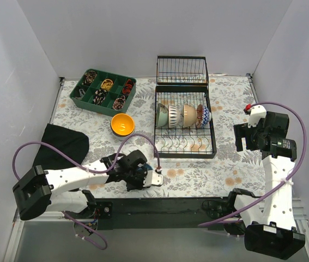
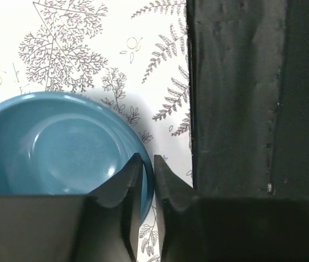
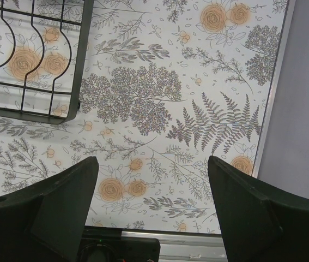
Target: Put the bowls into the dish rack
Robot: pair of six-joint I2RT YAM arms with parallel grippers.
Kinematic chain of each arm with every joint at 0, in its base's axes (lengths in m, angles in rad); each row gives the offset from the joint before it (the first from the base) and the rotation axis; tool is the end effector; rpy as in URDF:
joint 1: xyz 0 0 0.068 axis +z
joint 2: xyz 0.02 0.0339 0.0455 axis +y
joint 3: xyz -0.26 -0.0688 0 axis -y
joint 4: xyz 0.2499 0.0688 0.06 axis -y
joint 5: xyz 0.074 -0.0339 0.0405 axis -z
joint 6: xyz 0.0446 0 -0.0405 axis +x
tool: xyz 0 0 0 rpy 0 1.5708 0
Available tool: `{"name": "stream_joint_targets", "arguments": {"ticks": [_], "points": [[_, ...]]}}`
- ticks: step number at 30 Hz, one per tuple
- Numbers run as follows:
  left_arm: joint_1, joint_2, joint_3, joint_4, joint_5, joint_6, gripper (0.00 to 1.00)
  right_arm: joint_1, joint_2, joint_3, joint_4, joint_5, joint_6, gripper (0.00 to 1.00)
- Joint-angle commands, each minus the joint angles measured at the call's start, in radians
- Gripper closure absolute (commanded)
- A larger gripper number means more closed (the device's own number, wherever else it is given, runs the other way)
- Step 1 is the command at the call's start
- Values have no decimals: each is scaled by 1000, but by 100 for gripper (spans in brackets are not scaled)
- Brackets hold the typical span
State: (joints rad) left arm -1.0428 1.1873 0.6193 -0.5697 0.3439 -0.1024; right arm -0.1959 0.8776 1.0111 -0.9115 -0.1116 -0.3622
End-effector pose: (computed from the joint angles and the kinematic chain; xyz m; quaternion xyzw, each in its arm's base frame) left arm 0.0950 -0.1927 0.1655 0.4687 0.8412 -0.2552 0.0874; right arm 0.1754 -0.0297 0.3232 -0.0980 0.9161 -0.0567 0.3848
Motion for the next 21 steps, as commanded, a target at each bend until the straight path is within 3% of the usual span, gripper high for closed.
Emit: {"name": "stream_joint_targets", "arguments": {"ticks": [1,10,15,21], "points": [[-2,8,31,12,-51,-7,96,-2,-15,1,6,-8,12,11],[-2,-41,374,-356,-31,-19,100,-2,32,69,-41,-4,6,11],[-3,-72,467,-331,-16,-36,100,-2,96,171,-56,91,-12,11],[18,98,638,-191,23,-120,100,-2,124,207,-33,63,74,10]]}}
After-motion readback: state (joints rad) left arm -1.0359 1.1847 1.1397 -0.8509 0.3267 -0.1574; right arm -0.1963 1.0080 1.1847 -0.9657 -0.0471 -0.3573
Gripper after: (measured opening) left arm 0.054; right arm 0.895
